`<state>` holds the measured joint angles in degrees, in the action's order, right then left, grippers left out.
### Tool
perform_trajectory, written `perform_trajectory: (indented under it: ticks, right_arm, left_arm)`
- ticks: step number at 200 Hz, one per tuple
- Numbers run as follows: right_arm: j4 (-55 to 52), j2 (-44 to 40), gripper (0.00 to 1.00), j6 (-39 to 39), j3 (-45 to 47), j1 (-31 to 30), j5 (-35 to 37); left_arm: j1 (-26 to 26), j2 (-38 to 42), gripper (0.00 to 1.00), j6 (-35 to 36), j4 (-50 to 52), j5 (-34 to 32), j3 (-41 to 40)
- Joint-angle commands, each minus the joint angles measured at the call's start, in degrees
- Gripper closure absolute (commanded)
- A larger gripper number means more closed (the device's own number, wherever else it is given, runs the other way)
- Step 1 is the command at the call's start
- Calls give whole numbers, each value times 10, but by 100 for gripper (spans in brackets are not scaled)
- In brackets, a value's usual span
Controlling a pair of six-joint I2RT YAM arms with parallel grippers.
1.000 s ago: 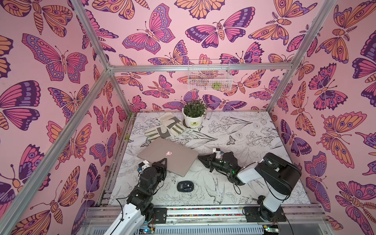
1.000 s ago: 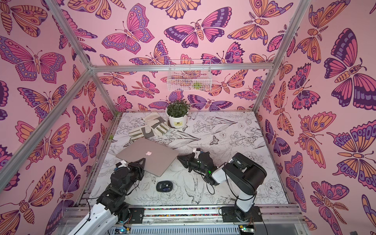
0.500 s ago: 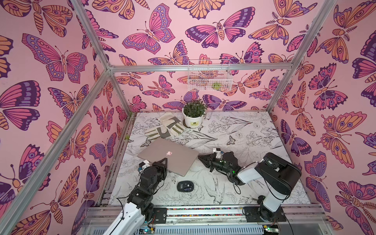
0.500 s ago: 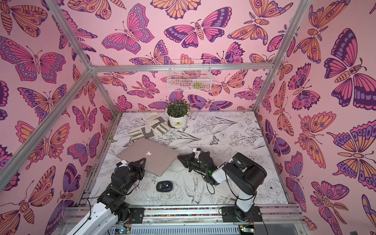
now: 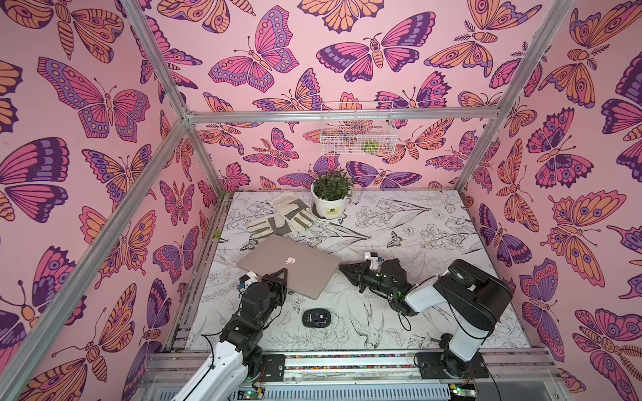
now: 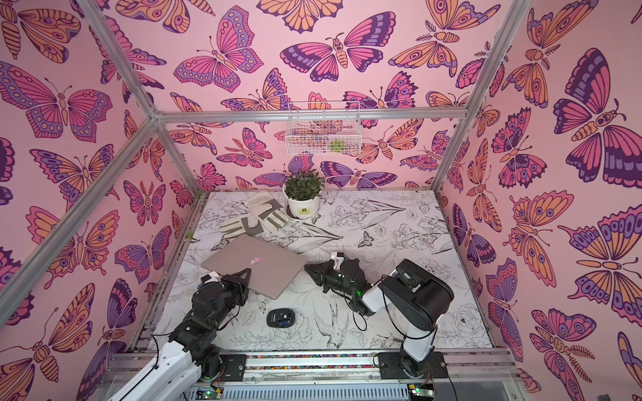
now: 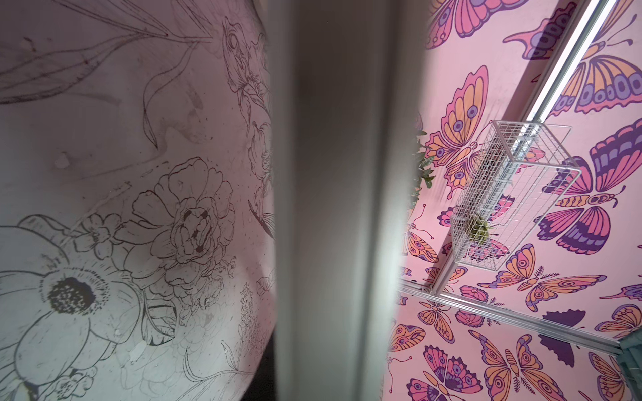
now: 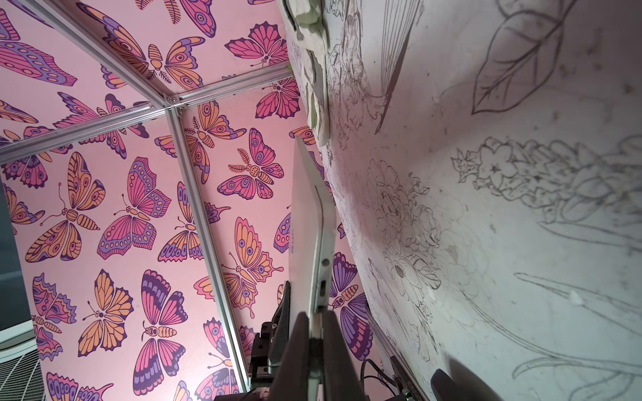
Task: Insert the wireless mouse receiver into the laptop
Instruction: Insert the USB plug into the USB port.
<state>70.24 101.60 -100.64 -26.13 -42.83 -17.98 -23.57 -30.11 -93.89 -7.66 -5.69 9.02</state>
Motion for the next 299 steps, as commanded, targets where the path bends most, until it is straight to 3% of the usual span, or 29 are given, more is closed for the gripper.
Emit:
perform_trajectory:
  ticks: [1, 94, 166, 299]
  right_arm:
    - [23, 13, 100, 6, 4, 1, -4]
    - [55, 29, 100, -2, 11, 11, -9]
    - [56, -3, 100, -3, 30, 31, -12]
    - [52, -8, 100, -8, 12, 19, -26]
  left_arm:
    - [-2, 13, 100, 5, -123, 36, 19]
    - [-4, -4, 100, 8, -132, 39, 26]
    - [-4, 18, 100, 10, -121, 27, 12]
    - [-4, 11, 100, 14, -120, 23, 13]
